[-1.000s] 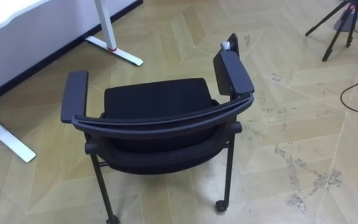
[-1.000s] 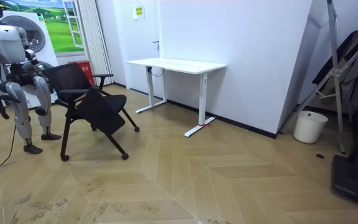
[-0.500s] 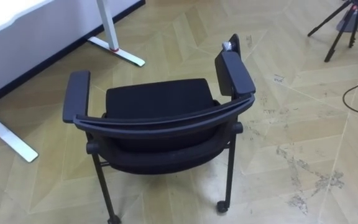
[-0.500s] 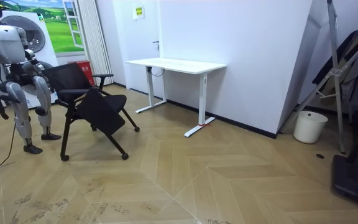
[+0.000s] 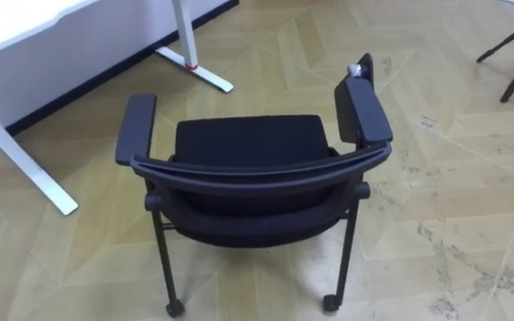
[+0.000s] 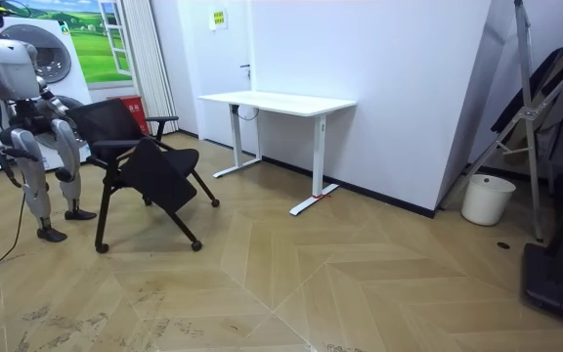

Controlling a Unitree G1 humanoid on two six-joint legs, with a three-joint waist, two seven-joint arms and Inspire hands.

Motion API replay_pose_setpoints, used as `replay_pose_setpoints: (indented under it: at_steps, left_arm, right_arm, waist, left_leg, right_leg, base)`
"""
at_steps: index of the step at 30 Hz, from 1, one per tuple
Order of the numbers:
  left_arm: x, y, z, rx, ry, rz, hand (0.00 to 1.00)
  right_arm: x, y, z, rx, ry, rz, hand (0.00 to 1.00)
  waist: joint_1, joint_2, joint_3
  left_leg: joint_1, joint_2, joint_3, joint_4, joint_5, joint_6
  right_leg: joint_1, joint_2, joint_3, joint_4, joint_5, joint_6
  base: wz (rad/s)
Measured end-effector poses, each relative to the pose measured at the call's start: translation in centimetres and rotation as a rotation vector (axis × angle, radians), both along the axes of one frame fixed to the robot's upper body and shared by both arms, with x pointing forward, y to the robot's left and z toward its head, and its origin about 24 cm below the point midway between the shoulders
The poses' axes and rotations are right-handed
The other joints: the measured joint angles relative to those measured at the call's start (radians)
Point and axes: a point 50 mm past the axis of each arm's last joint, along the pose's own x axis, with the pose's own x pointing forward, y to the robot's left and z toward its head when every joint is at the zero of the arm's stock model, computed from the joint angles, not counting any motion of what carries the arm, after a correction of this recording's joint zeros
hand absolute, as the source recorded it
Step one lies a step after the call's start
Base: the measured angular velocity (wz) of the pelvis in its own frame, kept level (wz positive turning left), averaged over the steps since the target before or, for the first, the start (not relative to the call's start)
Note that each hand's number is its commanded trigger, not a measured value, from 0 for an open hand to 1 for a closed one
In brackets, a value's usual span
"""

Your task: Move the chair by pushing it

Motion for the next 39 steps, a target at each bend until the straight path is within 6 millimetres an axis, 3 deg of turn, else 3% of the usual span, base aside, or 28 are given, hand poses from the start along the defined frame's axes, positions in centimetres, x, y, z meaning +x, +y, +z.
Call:
replay_pose_setpoints:
  at_steps: [5, 7, 15, 26, 32, 39]
  left_arm:
    - [0.7, 0.5, 0.7, 0.076, -0.027, -0.084, 0.00]
    - [2.0, 0.7, 1.5, 0.136, -0.073, -0.166, 0.00]
    - [4.8, 0.9, 3.4, 0.281, -0.207, -0.268, 0.00]
    - [9.6, -0.3, 7.1, 0.398, -0.424, -0.455, 0.00]
    - [11.8, -1.0, 9.3, 0.463, -0.526, -0.569, 0.00]
    - [14.2, -1.9, 11.3, 0.563, -0.623, -0.666, 0.00]
  right_arm:
    - [-0.2, -0.5, 0.1, -0.013, 0.007, 0.001, 0.00]
    - [-0.8, -0.6, 0.1, -0.012, 0.014, -0.013, 0.00]
    - [-0.6, -1.5, 0.4, -0.024, -0.005, -0.025, 0.00]
    - [-0.5, -1.4, 0.4, 0.002, -0.024, -0.040, 0.00]
    - [-0.2, -1.5, 0.5, 0.011, -0.043, -0.046, 0.00]
    - [-1.9, -1.6, 0.3, 0.016, -0.007, -0.099, 0.00]
  waist:
    - [-0.002, 0.009, -0.0004]
    - [-0.010, 0.015, -0.0006]
    - [-0.005, 0.045, 0.0014]
    - [-0.012, 0.051, -0.0004]
    - [-0.056, 0.049, 0.0002]
    - [-0.085, 0.057, -0.0039]
  left_leg:
    - [0.002, -0.003, -0.017, 0.001, 0.001, 0.001]
    - [0.002, -0.007, -0.034, 0.004, 0.001, 0.001]
    - [0.003, -0.007, -0.035, 0.004, 0.001, 0.001]
    - [-0.004, -0.008, -0.036, 0.012, 0.001, 0.001]
    - [0.005, -0.005, -0.026, 0.010, 0.001, 0.001]
    - [0.006, -0.002, -0.003, 0.000, 0.001, 0.001]
  right_leg:
    - [0.012, -0.002, -0.011, -0.003, 0.000, 0.000]
    - [0.025, -0.004, -0.036, -0.013, 0.000, 0.000]
    - [0.027, -0.004, -0.036, -0.014, -0.001, 0.002]
    - [0.025, -0.005, -0.029, -0.015, -0.003, 0.005]
    - [0.026, -0.003, -0.009, -0.014, -0.003, 0.005]
    - [0.012, -0.002, 0.018, -0.013, -0.003, 0.005]
  base:
    - [0.13]
    - [0.25]
    - [0.01]
    - [0.01]
    - [-0.05]
    - [-0.12]
